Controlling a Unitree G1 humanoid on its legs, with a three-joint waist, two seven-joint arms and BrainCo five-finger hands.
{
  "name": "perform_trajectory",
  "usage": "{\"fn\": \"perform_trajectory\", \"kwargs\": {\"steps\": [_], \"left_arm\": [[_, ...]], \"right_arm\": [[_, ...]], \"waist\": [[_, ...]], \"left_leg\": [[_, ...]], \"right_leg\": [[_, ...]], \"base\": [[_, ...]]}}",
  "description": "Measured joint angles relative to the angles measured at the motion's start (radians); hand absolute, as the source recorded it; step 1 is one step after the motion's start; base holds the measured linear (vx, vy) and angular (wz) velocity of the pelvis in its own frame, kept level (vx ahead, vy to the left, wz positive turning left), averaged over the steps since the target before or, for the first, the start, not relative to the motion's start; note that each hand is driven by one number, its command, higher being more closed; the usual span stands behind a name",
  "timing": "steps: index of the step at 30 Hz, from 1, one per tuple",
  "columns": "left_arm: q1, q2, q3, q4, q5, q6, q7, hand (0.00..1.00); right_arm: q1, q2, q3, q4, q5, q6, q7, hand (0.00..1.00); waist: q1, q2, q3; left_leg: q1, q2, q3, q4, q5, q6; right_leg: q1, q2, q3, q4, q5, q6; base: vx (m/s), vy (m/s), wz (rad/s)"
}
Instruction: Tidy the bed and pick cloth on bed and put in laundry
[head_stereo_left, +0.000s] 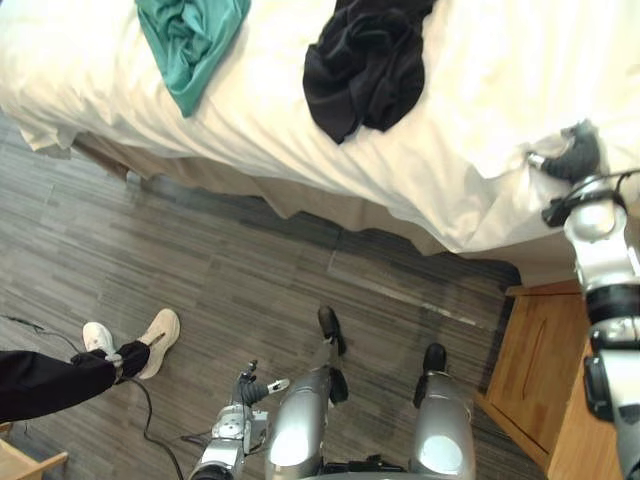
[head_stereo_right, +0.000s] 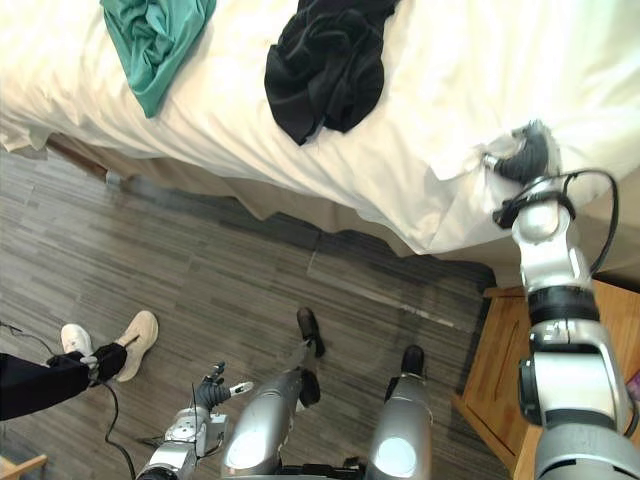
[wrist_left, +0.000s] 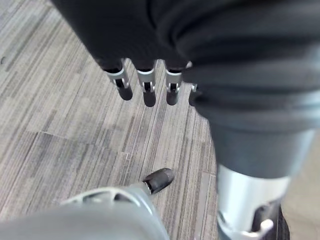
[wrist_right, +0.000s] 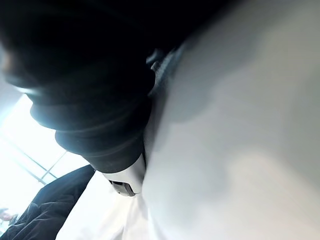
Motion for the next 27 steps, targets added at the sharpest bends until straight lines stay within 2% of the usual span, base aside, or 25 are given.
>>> {"fn": "perform_trajectory", "kwargs": {"steps": [3,6,8,10,11,14,19,20,24,27], "left_arm": [[0.002,0.003,0.017,0.0,0.026,0.013,-0.002,0.0],[0.02,0.001,0.037,0.002,0.054,0.02,-0.003,0.0],[0.039,-0.008,0.059,0.003,0.055,0.031,-0.003,0.0],[0.052,-0.016,0.09,0.013,0.057,0.04,-0.002,0.0],[0.067,-0.02,0.116,0.018,0.058,0.043,-0.001,0.0],[0.079,-0.036,0.167,0.02,0.061,0.056,0.0,0.0],[0.113,-0.058,0.205,0.02,0.064,0.068,0.0,0.0],[0.116,-0.06,0.217,0.02,0.064,0.069,0.0,0.0],[0.118,-0.058,0.226,0.02,0.064,0.07,0.001,0.0],[0.118,-0.054,0.219,0.02,0.064,0.07,0.001,0.0]], "right_arm": [[0.143,0.086,-0.092,-0.006,0.01,0.01,-0.001,0.0],[0.273,0.173,-0.214,0.007,0.04,0.041,-0.006,0.0],[0.358,0.212,-0.312,0.025,0.081,0.064,-0.027,0.0],[0.415,0.246,-0.405,0.027,0.122,0.081,-0.047,0.0],[0.447,0.267,-0.461,0.023,0.158,0.085,-0.067,0.0],[0.531,0.304,-0.6,-0.019,0.277,0.087,-0.136,0.0],[0.567,0.371,-0.725,-0.172,0.378,0.074,-0.202,0.0],[0.564,0.38,-0.737,-0.213,0.381,0.071,-0.22,1.0],[0.529,0.387,-0.739,-0.325,0.392,0.047,-0.248,1.0],[0.421,0.375,-0.708,-0.339,0.472,-0.008,-0.259,1.0]], "waist": [[-0.004,-0.048,-0.031],[-0.022,-0.078,-0.074],[-0.031,-0.08,-0.099],[-0.039,-0.079,-0.118],[-0.052,-0.079,-0.133],[-0.054,-0.079,-0.165],[-0.055,-0.092,-0.196],[-0.053,-0.094,-0.205],[-0.052,-0.096,-0.208],[-0.052,-0.096,-0.208]], "left_leg": [[0.04,0.004,0.019,0.0,-0.011,-0.012],[0.081,0.006,0.034,-0.005,-0.022,-0.013],[0.116,0.007,0.057,-0.006,-0.033,-0.019],[0.147,0.012,0.076,-0.006,-0.043,-0.01],[0.159,0.02,0.082,-0.006,-0.05,-0.011],[0.173,0.033,0.108,-0.006,-0.06,-0.019],[0.194,0.057,0.141,-0.006,-0.068,-0.016],[0.195,0.057,0.146,-0.006,-0.069,-0.015],[0.192,0.055,0.147,-0.007,-0.07,-0.013],[0.185,0.055,0.145,-0.007,-0.07,-0.013]], "right_leg": [[0.04,0.004,0.01,-0.023,0.002,0.001],[0.08,0.008,0.021,-0.042,0.006,0.006],[0.109,0.011,0.032,-0.057,0.008,0.007],[0.132,0.018,0.048,-0.068,0.009,0.006],[0.143,0.024,0.051,-0.076,0.009,0.003],[0.149,0.039,0.062,-0.086,0.008,0.0],[0.177,0.055,0.073,-0.131,0.039,-0.012],[0.177,0.055,0.076,-0.138,0.045,-0.013],[0.177,0.052,0.078,-0.147,0.056,-0.013],[0.173,0.052,0.079,-0.152,0.063,-0.013]], "base": [[0.07,-0.043,-0.16],[0.08,-0.044,-0.16],[0.07,-0.029,-0.28],[0.04,-0.017,-0.3],[0.03,-0.027,-0.27],[0.02,-0.025,-0.21],[0.01,-0.025,-0.16],[0.03,-0.011,-0.08],[0.0,0.001,-0.01],[-0.01,0.004,0.01]]}}
